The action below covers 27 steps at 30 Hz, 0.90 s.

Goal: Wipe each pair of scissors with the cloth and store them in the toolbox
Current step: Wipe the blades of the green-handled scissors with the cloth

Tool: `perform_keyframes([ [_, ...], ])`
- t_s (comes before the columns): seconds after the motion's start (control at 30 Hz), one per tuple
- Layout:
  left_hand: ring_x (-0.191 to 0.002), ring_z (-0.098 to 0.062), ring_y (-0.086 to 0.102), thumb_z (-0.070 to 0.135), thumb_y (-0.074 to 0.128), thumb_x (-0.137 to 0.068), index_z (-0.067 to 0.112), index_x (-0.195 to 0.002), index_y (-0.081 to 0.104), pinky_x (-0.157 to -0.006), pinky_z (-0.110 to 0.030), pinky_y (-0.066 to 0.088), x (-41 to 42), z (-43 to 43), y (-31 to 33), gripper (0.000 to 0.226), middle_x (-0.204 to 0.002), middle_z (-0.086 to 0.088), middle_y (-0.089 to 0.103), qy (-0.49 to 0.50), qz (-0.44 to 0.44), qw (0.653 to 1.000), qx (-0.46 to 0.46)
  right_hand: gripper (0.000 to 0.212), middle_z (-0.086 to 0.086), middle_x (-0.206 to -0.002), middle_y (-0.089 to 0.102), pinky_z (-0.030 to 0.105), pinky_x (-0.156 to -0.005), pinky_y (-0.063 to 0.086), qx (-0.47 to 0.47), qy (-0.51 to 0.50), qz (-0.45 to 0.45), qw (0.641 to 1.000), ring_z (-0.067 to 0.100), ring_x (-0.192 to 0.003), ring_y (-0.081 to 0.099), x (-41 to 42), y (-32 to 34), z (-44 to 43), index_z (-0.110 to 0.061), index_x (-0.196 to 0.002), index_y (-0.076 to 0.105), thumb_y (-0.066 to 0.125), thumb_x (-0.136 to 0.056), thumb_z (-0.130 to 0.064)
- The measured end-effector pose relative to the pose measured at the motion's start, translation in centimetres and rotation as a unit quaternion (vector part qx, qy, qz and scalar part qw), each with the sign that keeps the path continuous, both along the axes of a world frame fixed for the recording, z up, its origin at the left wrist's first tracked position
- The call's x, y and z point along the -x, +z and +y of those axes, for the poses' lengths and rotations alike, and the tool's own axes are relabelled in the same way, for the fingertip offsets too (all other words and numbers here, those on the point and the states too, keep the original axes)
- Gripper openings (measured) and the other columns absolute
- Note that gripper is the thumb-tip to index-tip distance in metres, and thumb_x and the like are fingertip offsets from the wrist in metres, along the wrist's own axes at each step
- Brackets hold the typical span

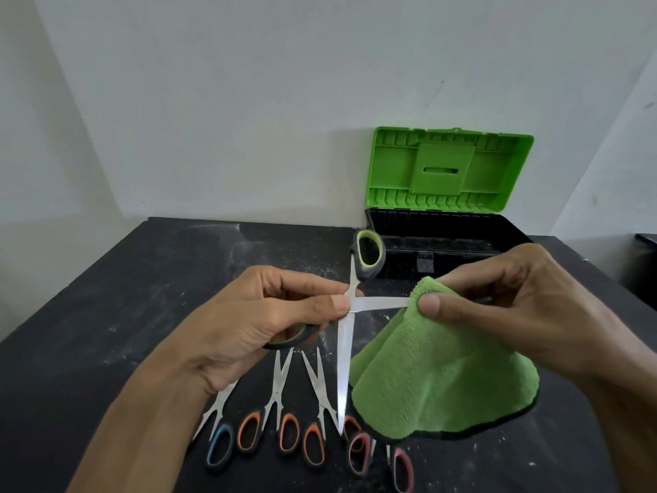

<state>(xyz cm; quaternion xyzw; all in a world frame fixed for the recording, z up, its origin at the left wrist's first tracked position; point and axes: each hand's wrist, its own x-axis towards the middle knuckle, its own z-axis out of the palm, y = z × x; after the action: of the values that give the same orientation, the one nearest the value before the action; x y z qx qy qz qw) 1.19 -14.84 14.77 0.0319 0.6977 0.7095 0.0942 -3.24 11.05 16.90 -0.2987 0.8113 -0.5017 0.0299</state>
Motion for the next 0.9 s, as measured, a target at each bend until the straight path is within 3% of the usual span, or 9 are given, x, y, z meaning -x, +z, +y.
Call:
perform_keyframes([
  [0.1,-0.078,-0.022,0.054,0.021,0.079,-0.063,0.009,-0.095,0.081,-0.074,-0.023,0.047,0.1,0.0,-0.1,0.034,-0.083,-0.01,0.074,-0.004,0.004,1.0,0.006,0.01,-0.004,-0.08,0.084,0.024,-0.061,0.061,-0.016,-0.001,0.001,1.0,0.015,-0.072,0.081,-0.2,0.2,-0.1,-0.03,-0.085,0.088,0.078,-0.084,-0.03],
  [0.27,-0.087,-0.028,0.05,0.022,0.081,-0.06,0.008,-0.093,0.081,-0.08,-0.031,0.04,0.1,0.1,-0.1,0.036,-0.087,-0.018,0.073,0.013,0.005,1.0,0.002,0.011,-0.006,-0.074,0.082,0.022,-0.055,0.054,-0.02,-0.008,0.008,1.0,0.011,-0.064,0.076,-0.3,0.4,-0.3,-0.034,-0.081,0.087,0.076,-0.084,-0.035],
  [0.43,-0.093,-0.03,0.052,0.021,0.081,-0.061,0.009,-0.093,0.081,-0.088,-0.035,0.041,-0.1,0.2,0.0,0.034,-0.109,-0.036,0.065,0.023,0.007,1.0,0.006,0.012,-0.008,-0.071,0.081,0.011,-0.053,0.051,-0.019,-0.012,0.004,1.0,0.003,-0.06,0.075,-0.4,0.7,-0.5,-0.031,-0.078,0.087,0.077,-0.084,-0.033],
  [0.7,-0.094,-0.029,0.053,0.022,0.081,-0.06,0.009,-0.092,0.081,-0.093,-0.04,0.038,0.3,0.0,-0.5,0.035,-0.104,-0.032,0.069,0.035,0.013,0.999,0.009,0.02,-0.004,-0.067,0.08,0.015,-0.053,0.052,-0.037,-0.027,-0.025,0.999,0.007,-0.055,0.073,-0.1,0.4,-0.4,-0.029,-0.074,0.086,0.074,-0.086,-0.039],
  [0.77,-0.083,-0.026,0.057,0.02,0.08,-0.06,0.008,-0.091,0.081,-0.086,-0.031,0.045,0.4,-0.8,-0.7,0.033,-0.091,-0.022,0.074,0.05,0.007,0.999,0.001,0.024,-0.002,-0.069,0.08,0.018,-0.055,0.056,-0.04,-0.051,-0.025,0.998,0.013,-0.058,0.076,0.1,0.4,0.2,-0.027,-0.074,0.086,0.072,-0.087,-0.041],
  [0.83,-0.07,-0.013,0.062,0.018,0.078,-0.061,0.006,-0.09,0.08,-0.07,-0.018,0.053,0.5,-1.9,-0.9,0.032,-0.081,-0.009,0.076,0.081,0.002,0.997,-0.015,0.027,0.001,-0.069,0.081,0.02,-0.056,0.057,-0.035,-0.083,-0.019,0.996,0.021,-0.06,0.078,0.3,0.5,1.1,-0.025,-0.075,0.086,0.07,-0.087,-0.044],
  [0.9,-0.065,-0.007,0.064,0.015,0.077,-0.062,0.005,-0.09,0.08,-0.062,-0.014,0.055,0.6,-2.5,-1.1,0.029,-0.079,-0.007,0.076,0.107,-0.006,0.994,-0.027,0.027,0.003,-0.069,0.081,0.02,-0.054,0.056,-0.028,-0.106,-0.021,0.994,0.023,-0.059,0.078,0.4,0.6,1.8,-0.026,-0.076,0.086,0.07,-0.085,-0.046],
])
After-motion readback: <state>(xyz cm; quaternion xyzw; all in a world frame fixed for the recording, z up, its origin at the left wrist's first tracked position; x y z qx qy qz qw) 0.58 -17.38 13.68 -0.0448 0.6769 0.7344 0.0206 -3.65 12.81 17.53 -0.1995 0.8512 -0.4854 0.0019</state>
